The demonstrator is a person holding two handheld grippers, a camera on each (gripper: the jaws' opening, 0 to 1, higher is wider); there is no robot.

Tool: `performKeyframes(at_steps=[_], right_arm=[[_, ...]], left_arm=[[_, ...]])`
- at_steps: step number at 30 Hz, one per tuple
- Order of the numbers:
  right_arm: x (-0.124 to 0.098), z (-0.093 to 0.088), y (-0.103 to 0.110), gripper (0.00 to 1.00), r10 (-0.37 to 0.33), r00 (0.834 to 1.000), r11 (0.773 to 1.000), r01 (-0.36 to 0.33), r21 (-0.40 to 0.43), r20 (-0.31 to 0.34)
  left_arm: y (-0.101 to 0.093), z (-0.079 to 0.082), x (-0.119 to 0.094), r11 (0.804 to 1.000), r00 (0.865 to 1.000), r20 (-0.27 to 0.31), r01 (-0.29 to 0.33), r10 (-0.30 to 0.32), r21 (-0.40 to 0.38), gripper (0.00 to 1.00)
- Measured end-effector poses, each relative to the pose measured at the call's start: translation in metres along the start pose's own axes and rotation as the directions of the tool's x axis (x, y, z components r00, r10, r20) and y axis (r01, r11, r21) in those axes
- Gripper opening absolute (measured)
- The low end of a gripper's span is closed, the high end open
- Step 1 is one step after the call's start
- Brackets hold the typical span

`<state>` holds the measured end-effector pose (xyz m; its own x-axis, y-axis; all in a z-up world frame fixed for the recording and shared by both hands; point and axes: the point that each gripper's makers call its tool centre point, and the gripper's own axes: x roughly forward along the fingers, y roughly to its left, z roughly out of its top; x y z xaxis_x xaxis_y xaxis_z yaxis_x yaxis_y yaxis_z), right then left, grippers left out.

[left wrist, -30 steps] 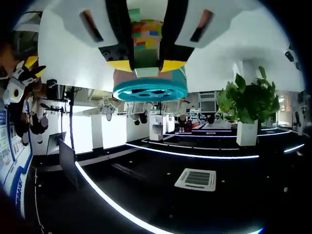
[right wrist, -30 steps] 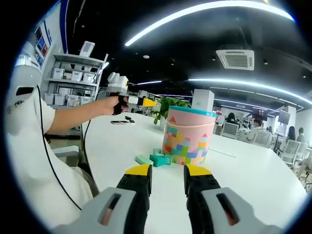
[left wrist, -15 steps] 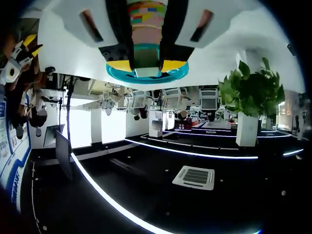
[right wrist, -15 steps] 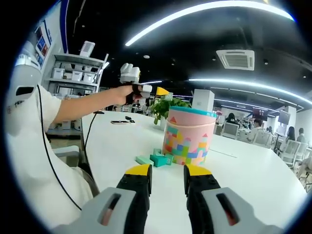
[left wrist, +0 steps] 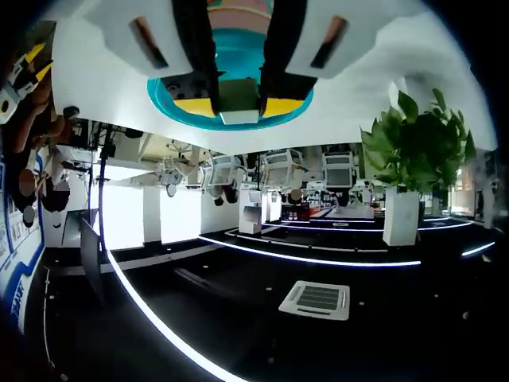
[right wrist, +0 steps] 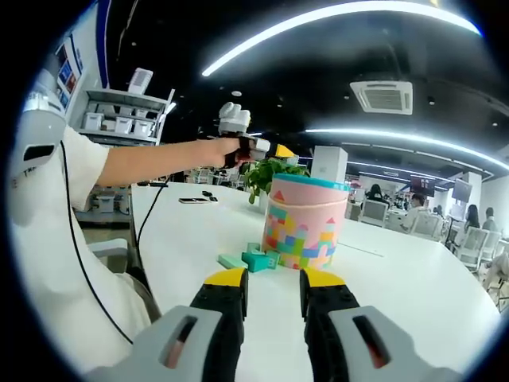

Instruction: Arrange the toys in the designated storage area by placing each visible toy with the group until no toy remains scattered across the table.

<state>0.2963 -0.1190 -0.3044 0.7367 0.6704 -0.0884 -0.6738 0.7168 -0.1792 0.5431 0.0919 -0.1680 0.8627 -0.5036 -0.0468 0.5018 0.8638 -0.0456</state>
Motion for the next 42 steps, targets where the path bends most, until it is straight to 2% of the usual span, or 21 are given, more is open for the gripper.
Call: performKeyframes(at_steps=[7, 11, 23, 33, 37, 42], right_arm=[[-0.001, -0.001, -0.001, 0.26, -0.002, 1.0, 1.0, 0.002, 0.003, 0.0], [-0.003, -0.001, -0.002, 0.26, -0.005, 1.0, 1.0, 0.005, 0.006, 0.002], [-0.005, -0.003, -0.004, 0.26, -0.008, 1.0, 1.0, 0.008, 0.01, 0.001], [-0.004, -0.004, -0.003, 0.26, -0.007, 1.0, 1.0, 0.007, 0.012, -0.002], [-0.003, -0.003, -0.002, 0.26, -0.005, 1.0, 1.0, 0.005, 0.007, -0.003], [-0.004, -0.002, -0.003, 0.26, -0.007, 1.0, 1.0, 0.007, 0.008, -0.001]], left_arm=[[0.0, -0.011, 0.018, 0.999, 0.998, -0.047, -0.027, 0.029, 0.027, 0.2], [0.004, -0.023, 0.024, 0.998, 0.994, -0.097, -0.05, 0.054, 0.038, 0.2], [0.001, -0.03, 0.03, 0.999, 0.992, -0.117, -0.038, 0.04, 0.019, 0.21], [-0.004, -0.032, 0.022, 1.0, 0.991, -0.135, -0.01, 0.008, -0.012, 0.21], [-0.006, -0.033, 0.019, 1.0, 0.99, -0.141, -0.015, 0.014, -0.008, 0.21], [0.0, -0.033, 0.017, 0.999, 0.989, -0.139, -0.046, 0.046, 0.0, 0.21]])
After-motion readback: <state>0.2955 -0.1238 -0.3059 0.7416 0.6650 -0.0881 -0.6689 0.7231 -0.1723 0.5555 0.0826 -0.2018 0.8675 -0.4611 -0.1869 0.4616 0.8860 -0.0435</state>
